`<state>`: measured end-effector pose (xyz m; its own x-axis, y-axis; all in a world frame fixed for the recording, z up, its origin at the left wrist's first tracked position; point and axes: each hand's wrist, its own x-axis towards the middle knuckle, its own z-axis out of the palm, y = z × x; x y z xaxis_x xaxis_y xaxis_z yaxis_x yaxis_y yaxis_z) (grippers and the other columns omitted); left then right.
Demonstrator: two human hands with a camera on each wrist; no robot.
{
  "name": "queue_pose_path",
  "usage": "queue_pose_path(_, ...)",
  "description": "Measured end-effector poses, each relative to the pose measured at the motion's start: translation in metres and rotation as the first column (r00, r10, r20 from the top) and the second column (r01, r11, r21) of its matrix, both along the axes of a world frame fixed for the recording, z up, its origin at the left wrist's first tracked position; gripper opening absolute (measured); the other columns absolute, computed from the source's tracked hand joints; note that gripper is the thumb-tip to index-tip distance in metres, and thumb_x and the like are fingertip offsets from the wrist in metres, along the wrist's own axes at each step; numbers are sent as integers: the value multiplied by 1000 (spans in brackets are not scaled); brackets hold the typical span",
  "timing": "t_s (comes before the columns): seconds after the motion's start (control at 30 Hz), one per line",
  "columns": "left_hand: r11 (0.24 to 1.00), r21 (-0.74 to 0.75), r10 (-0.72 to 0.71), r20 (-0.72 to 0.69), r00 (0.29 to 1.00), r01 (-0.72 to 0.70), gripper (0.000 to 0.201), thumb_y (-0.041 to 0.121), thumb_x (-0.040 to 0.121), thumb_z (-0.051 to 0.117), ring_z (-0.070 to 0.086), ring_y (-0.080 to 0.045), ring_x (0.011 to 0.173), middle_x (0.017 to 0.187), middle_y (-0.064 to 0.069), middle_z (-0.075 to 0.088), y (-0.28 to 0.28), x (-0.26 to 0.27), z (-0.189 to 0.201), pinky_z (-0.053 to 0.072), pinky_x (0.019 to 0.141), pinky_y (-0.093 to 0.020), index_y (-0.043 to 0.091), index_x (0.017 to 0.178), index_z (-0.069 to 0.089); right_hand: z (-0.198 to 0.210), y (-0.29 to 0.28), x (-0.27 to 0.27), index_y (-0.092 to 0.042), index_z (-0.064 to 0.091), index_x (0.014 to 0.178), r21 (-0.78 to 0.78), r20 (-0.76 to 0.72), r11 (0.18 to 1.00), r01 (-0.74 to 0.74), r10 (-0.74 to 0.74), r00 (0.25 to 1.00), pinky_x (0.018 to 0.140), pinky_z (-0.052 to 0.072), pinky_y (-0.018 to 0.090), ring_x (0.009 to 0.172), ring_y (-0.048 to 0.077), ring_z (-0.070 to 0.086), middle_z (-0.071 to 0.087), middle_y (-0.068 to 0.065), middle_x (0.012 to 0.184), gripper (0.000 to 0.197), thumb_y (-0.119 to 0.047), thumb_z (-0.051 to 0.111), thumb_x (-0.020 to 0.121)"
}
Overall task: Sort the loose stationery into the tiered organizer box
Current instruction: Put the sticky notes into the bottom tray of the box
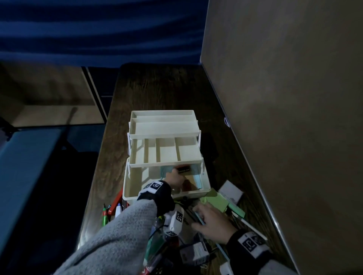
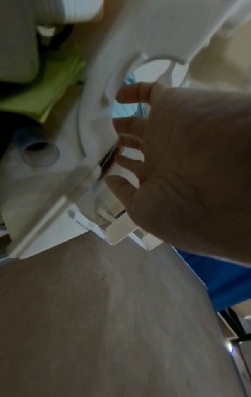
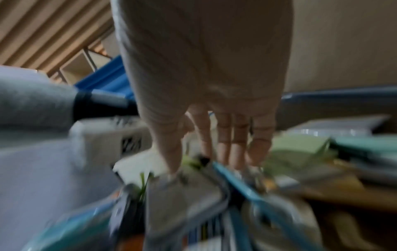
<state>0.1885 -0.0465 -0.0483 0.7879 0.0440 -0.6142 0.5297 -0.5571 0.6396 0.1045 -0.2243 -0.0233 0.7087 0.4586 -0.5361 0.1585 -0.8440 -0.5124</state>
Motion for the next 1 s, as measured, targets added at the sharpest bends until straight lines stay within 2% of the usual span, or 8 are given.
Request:
queue_pose_path(0.07, 986, -164, -10, 34, 999, 15, 44, 1, 94, 40, 56, -38, 98, 121, -32, 54, 0, 0, 9, 46, 86, -46, 3, 138, 37, -9, 6, -4, -26, 27, 144, -60, -60, 997, -45, 41, 997, 94, 39, 36, 129, 27, 36, 24, 1, 145, 67, -43, 58, 88)
queue_pose_path(0.17, 970, -213, -107, 72, 992, 120, 46, -5, 93, 40, 54, -33, 101, 131, -27, 52, -1, -3, 18, 44, 93, -46, 5, 138, 39, -17, 19, -8, -27, 19, 145, -146, 31, 989, -30, 35, 999, 106, 34, 45, 134, 31, 27, 20, 3, 148, 85, -54, 65, 79)
queue_pose_path(0.23, 961, -247, -107, 81, 991, 124, 45, -4, 95, 37, 51, -25, 99, 134, -25, 49, 0, -4, 18, 46, 90, -40, 7, 139, 37, -18, 25, -8, -25, 26, 138, -169, 69, 986, -12, 24, 997, 102, 37, 44, 129, 31, 31, 26, 6, 140, 84, -58, 67, 73)
queue_pose_path(0.4, 963, -251, -71, 135, 988, 103, 41, 3, 99, 35, 56, -24, 101, 137, -24, 49, 9, -7, 14, 50, 60, -14, 8, 140, 37, -17, 34, -7, -23, 34, 118, -232, 82, 971, -58, 79, 993, 95, 40, 44, 120, 29, 35, 31, 7, 128, 75, -58, 74, 66)
queue_pose_path(0.47, 979, -187, -50, 171, 984, 82, 38, 9, 101, 36, 55, -31, 116, 137, -19, 50, 15, -10, 14, 48, 75, -15, 9, 138, 41, -19, 37, -7, -22, 34, 116, -248, 74, 967, -64, 85, 994, 93, 40, 43, 120, 30, 37, 33, 8, 130, 71, -53, 75, 67)
queue_pose_path(0.53, 994, -75, -68, 196, 978, 84, 35, 18, 101, 38, 55, -28, 117, 136, -13, 53, 24, -15, 15, 45, 88, -27, 12, 134, 47, -21, 37, -7, -22, 33, 107, -223, 78, 974, -29, 47, 996, 89, 40, 40, 118, 30, 38, 36, 9, 129, 63, -48, 75, 68)
queue_pose_path(0.77, 1000, 10, -14, 408, 913, 11, 24, 21, 98, 46, 61, -15, 96, 116, 0, 66, 59, -56, 32, 46, 84, -26, 18, 115, 63, -28, 35, -13, -23, 31, 102, -190, 195, 982, 10, 28, 980, 90, 37, 39, 112, 24, 41, 34, -2, 106, 62, -54, 68, 62)
queue_pose_path(1.0, 981, -99, 194, 407, 893, -167, 19, 14, 96, 50, 65, -15, 93, 99, -1, 69, 93, -115, 32, 51, 84, -31, 22, 102, 66, -35, 39, -25, -26, 32, 114, -243, 242, 970, -1, 61, 968, 94, 34, 41, 114, 24, 40, 38, 2, 122, 73, -58, 68, 58)
